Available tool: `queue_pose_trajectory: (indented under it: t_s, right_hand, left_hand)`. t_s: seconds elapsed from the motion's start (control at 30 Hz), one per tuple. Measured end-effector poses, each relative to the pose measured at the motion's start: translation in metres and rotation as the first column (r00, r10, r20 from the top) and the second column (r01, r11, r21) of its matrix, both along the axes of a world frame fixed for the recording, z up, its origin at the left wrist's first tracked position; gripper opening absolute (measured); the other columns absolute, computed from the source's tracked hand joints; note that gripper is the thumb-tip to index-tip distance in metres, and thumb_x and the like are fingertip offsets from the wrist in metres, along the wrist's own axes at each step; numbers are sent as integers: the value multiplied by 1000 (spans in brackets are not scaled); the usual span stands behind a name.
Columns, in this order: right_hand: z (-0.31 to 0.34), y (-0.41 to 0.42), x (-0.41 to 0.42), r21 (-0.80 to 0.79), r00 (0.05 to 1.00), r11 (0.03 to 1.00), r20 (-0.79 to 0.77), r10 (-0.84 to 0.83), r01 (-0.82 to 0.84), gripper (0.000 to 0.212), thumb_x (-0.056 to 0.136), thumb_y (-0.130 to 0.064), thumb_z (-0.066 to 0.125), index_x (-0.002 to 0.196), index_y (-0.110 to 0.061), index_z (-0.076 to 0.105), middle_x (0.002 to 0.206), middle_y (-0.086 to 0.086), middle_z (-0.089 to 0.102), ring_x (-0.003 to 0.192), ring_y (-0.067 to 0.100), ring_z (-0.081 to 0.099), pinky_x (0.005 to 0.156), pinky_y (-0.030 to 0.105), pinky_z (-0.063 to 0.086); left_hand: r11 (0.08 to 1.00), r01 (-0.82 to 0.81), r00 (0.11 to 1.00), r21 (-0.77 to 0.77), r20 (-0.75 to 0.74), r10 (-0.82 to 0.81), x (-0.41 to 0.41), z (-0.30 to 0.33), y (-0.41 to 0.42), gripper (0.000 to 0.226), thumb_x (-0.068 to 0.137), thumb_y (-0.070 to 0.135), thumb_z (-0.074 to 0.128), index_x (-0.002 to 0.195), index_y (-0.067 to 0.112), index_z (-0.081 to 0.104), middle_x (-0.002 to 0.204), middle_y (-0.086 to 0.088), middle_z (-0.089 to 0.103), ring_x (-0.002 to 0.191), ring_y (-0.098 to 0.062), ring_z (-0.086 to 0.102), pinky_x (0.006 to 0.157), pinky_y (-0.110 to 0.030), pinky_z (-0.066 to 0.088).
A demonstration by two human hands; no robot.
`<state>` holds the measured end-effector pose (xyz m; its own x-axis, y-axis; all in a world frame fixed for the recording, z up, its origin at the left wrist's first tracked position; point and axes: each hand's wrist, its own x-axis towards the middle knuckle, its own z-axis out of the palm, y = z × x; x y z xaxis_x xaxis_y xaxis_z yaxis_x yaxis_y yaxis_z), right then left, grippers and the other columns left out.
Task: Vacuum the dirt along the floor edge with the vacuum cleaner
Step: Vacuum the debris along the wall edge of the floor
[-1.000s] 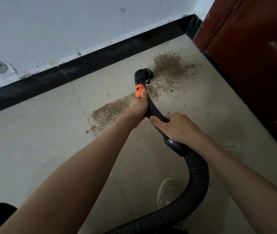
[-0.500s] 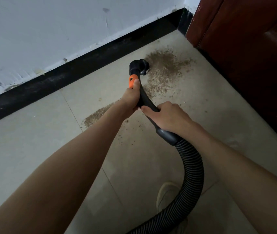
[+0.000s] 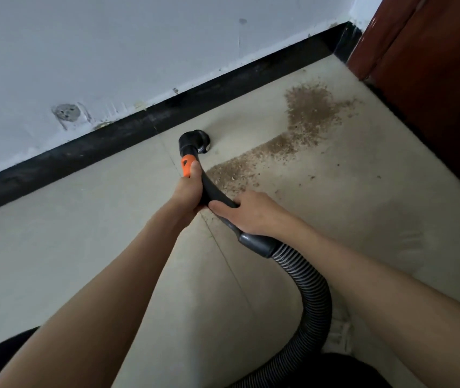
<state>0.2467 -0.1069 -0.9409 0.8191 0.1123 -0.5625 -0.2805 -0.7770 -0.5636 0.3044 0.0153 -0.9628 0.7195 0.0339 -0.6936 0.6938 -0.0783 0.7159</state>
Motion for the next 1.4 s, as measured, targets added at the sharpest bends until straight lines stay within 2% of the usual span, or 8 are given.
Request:
queue_pose_trajectory:
  t_s: [0.17, 0.3, 0.37, 0.57, 0.73, 1.03, 1.2, 1.4]
  right_hand:
    - [10, 31, -34, -77, 995, 992, 21, 101, -99, 63, 90, -68, 43, 57, -15, 46, 50, -1, 49, 47, 19, 49, 48, 29, 34]
    - [18, 52, -53, -139, 991, 982, 13, 135, -131, 62, 87, -71, 44, 60, -15, 49, 52, -2, 52, 48, 17, 52, 47, 28, 35]
    - [19, 59, -64, -140, 993, 983, 2, 121, -120, 62, 88, -70, 43, 60, -15, 49, 55, -1, 55, 53, 18, 56, 50, 30, 39]
    - [26, 45, -98, -178, 995, 980, -59, 74, -84, 60, 88, -71, 41, 63, -17, 52, 60, -1, 64, 62, 17, 63, 68, 36, 53]
    - [22, 41, -106, -183, 992, 976, -60, 110, -119, 60, 89, -69, 40, 64, -16, 55, 69, 3, 69, 72, 21, 68, 78, 41, 56]
    - [14, -7, -95, -162, 989, 976, 14, 147, -143, 62, 88, -69, 43, 64, -14, 56, 71, 5, 69, 74, 22, 68, 77, 38, 56]
    - [15, -42, -83, -152, 979, 968, 27, 203, -197, 61, 88, -69, 46, 62, -14, 53, 65, 2, 59, 64, 18, 60, 56, 30, 43]
    - [8, -66, -66, -121, 967, 962, 43, 252, -245, 61, 89, -69, 44, 63, -15, 51, 65, 2, 56, 61, 16, 55, 53, 30, 39]
  left_hand:
    - [994, -77, 997, -73, -30, 75, -45, -7, 40, 61, 100, 49, 29, 141, 4, 31, 114, -10, 50, 93, -22, 55, 66, -30, 47]
    - [985, -130, 991, -110, -25, 128, -71, -11, 62, 62, 101, 47, 29, 145, 4, 26, 118, -8, 44, 102, -23, 50, 80, -36, 44]
    - [988, -125, 992, -93, -37, 122, -78, -9, 64, 58, 101, 47, 29, 140, 5, 33, 119, -11, 49, 102, -25, 52, 82, -37, 46]
    - [995, -63, 996, -72, -66, 58, -108, -2, 51, 42, 101, 44, 31, 95, 5, 45, 91, -9, 54, 83, -24, 57, 71, -35, 51]
    - [995, -79, 997, -61, -24, 78, -118, -11, 48, 40, 101, 43, 32, 82, 10, 46, 84, -6, 53, 74, -18, 55, 58, -29, 49]
    - [986, -143, 989, -82, 16, 144, -108, -24, -2, 39, 101, 43, 30, 105, 7, 44, 83, -4, 50, 73, -17, 54, 57, -30, 47]
    - [983, -174, 985, -51, -3, 174, -104, -17, -30, 38, 101, 44, 30, 112, 9, 40, 84, -5, 49, 73, -19, 54, 57, -32, 49]
    - [983, -180, 983, -15, 24, 181, -94, -11, -51, 36, 100, 45, 30, 112, 11, 37, 97, -11, 52, 87, -26, 57, 80, -42, 54]
